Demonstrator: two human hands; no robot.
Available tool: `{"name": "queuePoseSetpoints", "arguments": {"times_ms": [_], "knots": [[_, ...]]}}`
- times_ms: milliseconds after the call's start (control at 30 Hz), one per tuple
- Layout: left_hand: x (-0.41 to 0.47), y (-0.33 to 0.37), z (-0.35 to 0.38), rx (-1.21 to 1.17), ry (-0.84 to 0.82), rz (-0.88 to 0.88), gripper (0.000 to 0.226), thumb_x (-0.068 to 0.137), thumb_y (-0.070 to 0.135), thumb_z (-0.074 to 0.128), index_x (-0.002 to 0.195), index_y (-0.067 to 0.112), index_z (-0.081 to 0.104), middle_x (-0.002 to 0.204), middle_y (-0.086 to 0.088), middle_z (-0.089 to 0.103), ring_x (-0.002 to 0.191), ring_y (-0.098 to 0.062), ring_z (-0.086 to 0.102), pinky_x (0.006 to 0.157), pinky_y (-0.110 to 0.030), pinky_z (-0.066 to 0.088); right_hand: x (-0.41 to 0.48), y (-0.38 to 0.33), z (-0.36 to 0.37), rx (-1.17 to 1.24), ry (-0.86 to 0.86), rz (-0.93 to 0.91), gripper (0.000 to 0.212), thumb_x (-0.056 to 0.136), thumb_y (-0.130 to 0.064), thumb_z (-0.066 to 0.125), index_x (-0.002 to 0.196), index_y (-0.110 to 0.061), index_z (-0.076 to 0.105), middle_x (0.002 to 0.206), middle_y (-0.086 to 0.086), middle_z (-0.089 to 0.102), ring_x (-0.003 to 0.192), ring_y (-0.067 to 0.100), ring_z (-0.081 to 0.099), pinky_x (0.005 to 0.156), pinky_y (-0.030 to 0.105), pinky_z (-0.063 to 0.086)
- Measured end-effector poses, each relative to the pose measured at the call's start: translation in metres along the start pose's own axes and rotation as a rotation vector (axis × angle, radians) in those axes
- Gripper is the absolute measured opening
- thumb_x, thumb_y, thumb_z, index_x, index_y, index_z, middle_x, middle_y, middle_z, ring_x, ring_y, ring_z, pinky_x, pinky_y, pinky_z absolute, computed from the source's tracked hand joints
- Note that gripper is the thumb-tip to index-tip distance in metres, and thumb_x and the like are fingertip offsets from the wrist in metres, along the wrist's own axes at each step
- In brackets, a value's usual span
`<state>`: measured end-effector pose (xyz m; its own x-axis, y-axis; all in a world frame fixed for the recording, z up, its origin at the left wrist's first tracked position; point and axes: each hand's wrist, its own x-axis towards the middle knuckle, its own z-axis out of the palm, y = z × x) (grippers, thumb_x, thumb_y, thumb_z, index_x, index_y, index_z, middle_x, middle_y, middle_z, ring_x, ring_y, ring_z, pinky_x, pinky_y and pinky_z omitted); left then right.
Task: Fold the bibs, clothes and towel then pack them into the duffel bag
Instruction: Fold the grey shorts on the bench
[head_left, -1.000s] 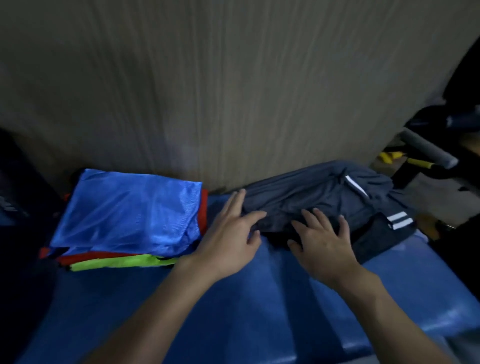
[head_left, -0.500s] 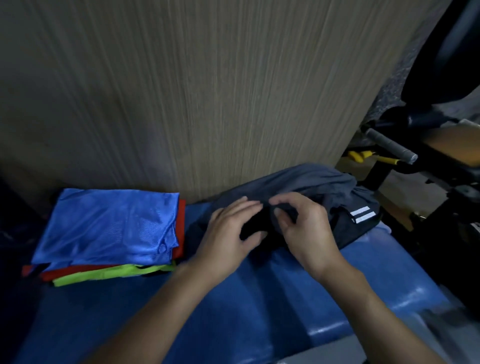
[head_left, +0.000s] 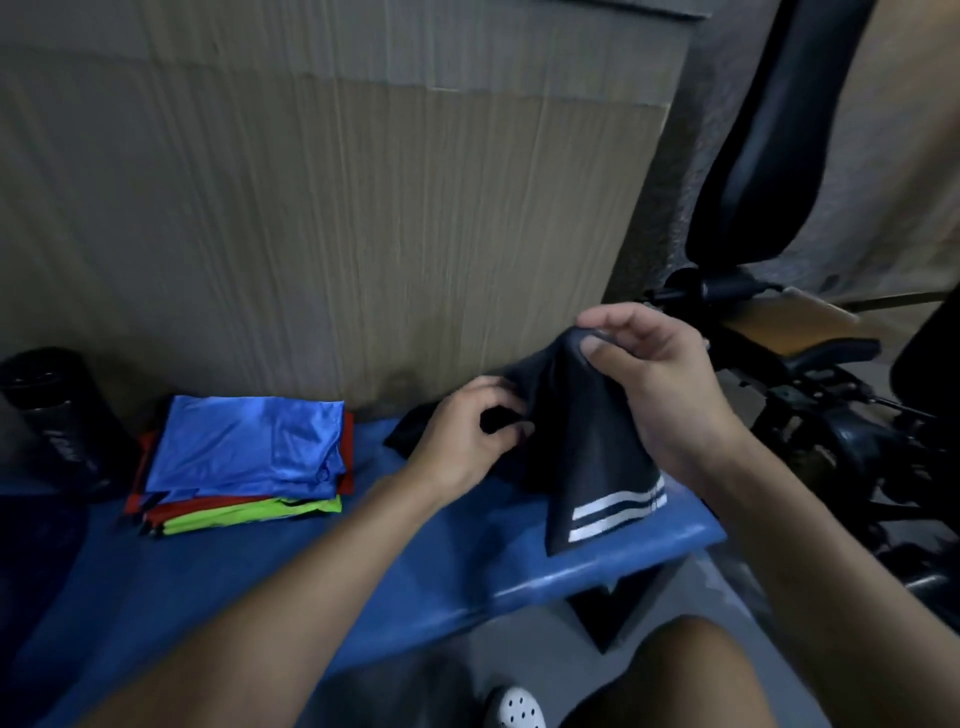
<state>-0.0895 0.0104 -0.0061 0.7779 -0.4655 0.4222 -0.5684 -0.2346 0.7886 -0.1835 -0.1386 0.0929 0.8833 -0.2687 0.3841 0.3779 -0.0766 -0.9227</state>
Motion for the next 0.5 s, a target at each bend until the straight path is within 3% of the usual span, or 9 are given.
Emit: {"name": "queuePoseSetpoints", "arguments": {"times_ms": [67, 133, 167, 333, 500], "knots": [[-0.007, 0.017, 0.002, -0.041, 0.065, -0.004, 0.031, 0.086, 0.002, 0.070, 0.076, 0.030, 0.063, 0.083, 0.016, 0.066, 0.081, 0.006, 0.060, 0.081, -0.020, 0.045, -0.011, -0.014, -0.007, 0.008, 0.028, 0.000, 0.023, 0.091, 0.010, 0.056, 0.091, -0.011, 0.066, 0.077, 0.003, 0.069, 0.074, 0.015, 0.063, 0.071, 0.025, 0.054], [-0.014, 0.035, -0.001, -0.091, 0.131, -0.020, 0.031, 0.094, 0.001, 0.059, 0.077, 0.026, 0.052, 0.062, 0.012, 0.052, 0.056, 0.002, 0.044, 0.060, -0.019, 0.037, -0.021, -0.021, -0.015, -0.037, 0.053, 0.015, 0.021, 0.092, 0.008, 0.056, 0.093, -0.010, 0.066, 0.082, 0.007, 0.069, 0.080, 0.019, 0.063, 0.078, 0.033, 0.053], [-0.017, 0.044, -0.005, -0.129, 0.165, -0.029, 0.029, 0.097, 0.002, 0.055, 0.078, 0.023, 0.048, 0.059, 0.007, 0.045, 0.053, 0.000, 0.037, 0.054, -0.020, 0.032, -0.025, -0.022, -0.020, -0.086, 0.068, 0.032, 0.019, 0.092, 0.007, 0.057, 0.095, -0.010, 0.067, 0.085, 0.009, 0.068, 0.082, 0.021, 0.063, 0.082, 0.037, 0.053], [-0.027, 0.098, -0.048, -0.169, 0.219, 0.030, 0.023, 0.098, -0.003, 0.049, 0.083, 0.015, 0.048, 0.058, 0.004, 0.041, 0.048, 0.001, 0.032, 0.048, -0.014, 0.024, -0.036, -0.022, -0.030, -0.381, 0.114, 0.082, 0.017, 0.093, 0.005, 0.055, 0.102, -0.005, 0.066, 0.094, 0.010, 0.069, 0.087, 0.013, 0.064, 0.081, 0.027, 0.053], [-0.031, 0.138, -0.094, -0.213, 0.174, -0.024, 0.019, 0.097, 0.013, 0.057, 0.081, 0.024, 0.056, 0.069, -0.016, 0.054, 0.062, -0.021, 0.042, 0.058, -0.034, 0.032, -0.030, -0.032, -0.015, -0.417, 0.075, 0.032, 0.018, 0.093, 0.002, 0.056, 0.092, -0.014, 0.065, 0.088, 0.002, 0.067, 0.086, 0.011, 0.062, 0.078, 0.018, 0.048]]}}
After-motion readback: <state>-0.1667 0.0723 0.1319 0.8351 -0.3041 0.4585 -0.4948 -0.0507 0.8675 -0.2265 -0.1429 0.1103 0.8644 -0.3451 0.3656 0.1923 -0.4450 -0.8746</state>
